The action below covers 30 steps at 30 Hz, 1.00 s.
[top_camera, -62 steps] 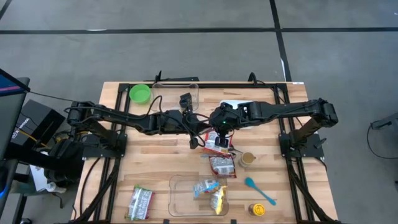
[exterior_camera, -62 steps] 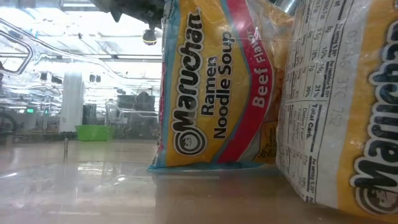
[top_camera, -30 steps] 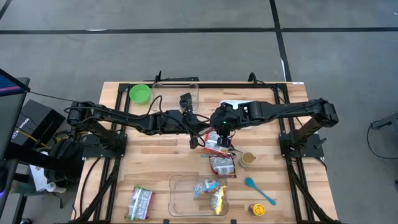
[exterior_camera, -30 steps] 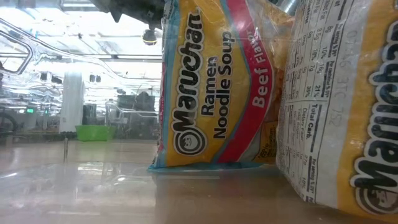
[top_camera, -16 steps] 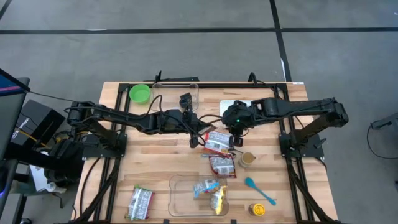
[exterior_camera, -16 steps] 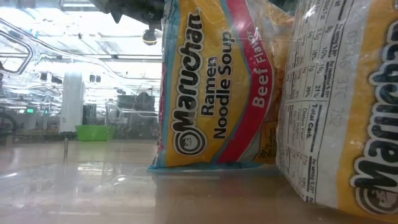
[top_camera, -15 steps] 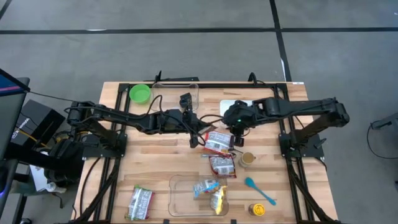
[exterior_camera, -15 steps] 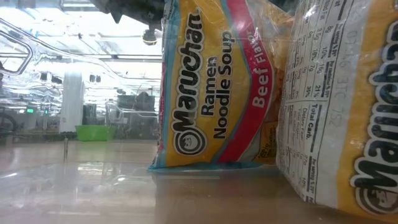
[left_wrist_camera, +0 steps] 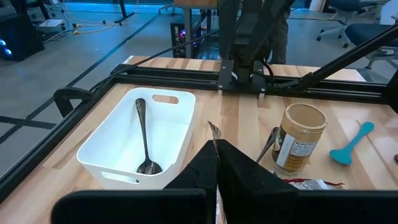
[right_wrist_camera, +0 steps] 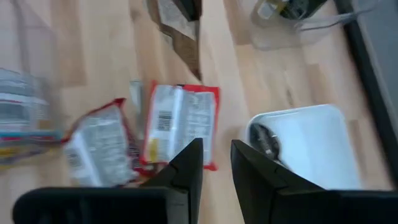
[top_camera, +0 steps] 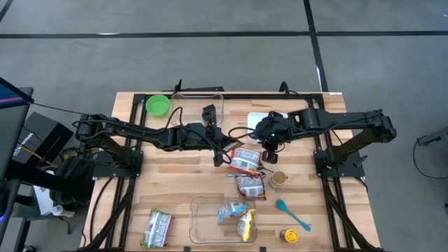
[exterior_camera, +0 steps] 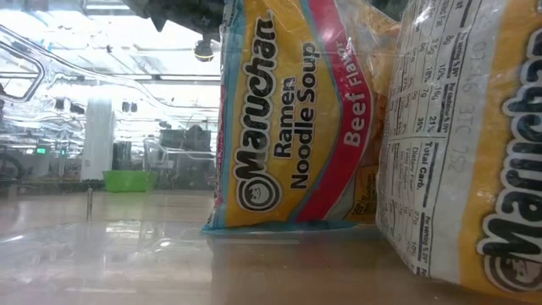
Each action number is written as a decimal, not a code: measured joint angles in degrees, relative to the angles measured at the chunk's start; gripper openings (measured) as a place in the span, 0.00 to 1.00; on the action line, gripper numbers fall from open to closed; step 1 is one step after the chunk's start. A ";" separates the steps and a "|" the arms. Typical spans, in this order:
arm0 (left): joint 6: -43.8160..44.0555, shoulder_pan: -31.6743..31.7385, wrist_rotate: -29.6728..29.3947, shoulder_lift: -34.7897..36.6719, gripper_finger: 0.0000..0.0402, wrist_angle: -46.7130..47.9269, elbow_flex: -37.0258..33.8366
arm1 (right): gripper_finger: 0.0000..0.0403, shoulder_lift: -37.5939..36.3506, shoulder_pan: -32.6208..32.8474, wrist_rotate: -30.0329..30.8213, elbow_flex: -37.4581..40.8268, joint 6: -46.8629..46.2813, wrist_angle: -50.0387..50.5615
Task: Pick & Place Food Item
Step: Put the orange seasoning pack into the top transparent bin
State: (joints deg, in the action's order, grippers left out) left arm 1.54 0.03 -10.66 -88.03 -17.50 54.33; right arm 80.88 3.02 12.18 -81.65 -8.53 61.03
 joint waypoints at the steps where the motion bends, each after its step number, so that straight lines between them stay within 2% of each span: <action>1: 0.00 0.00 0.00 0.00 0.00 0.00 0.00 | 0.19 -0.07 0.20 1.32 0.66 0.76 -0.75; 4: 0.00 0.00 0.02 0.00 0.00 0.00 0.00 | 0.19 -2.20 0.76 3.49 4.30 2.85 -6.46; 10: 0.00 0.00 0.01 0.00 0.00 -0.02 0.00 | 0.19 -9.34 0.71 -1.48 14.81 6.86 -20.74; 18: 0.00 0.00 0.02 0.00 0.00 -0.04 0.00 | 0.19 -20.83 0.69 -1.80 29.53 6.74 -34.29; 23: -0.07 0.00 0.00 0.00 0.00 -0.08 0.00 | 0.19 -26.72 0.73 -1.83 35.90 7.21 -40.45; 30: -0.22 2.51 -0.18 1.53 0.00 -0.14 -0.02 | 0.19 -32.72 0.71 -1.85 40.28 8.11 -44.13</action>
State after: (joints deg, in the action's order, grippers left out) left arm 1.32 2.55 -10.84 -86.50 -17.64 54.30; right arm 48.16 3.73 10.33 -41.37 -0.42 16.90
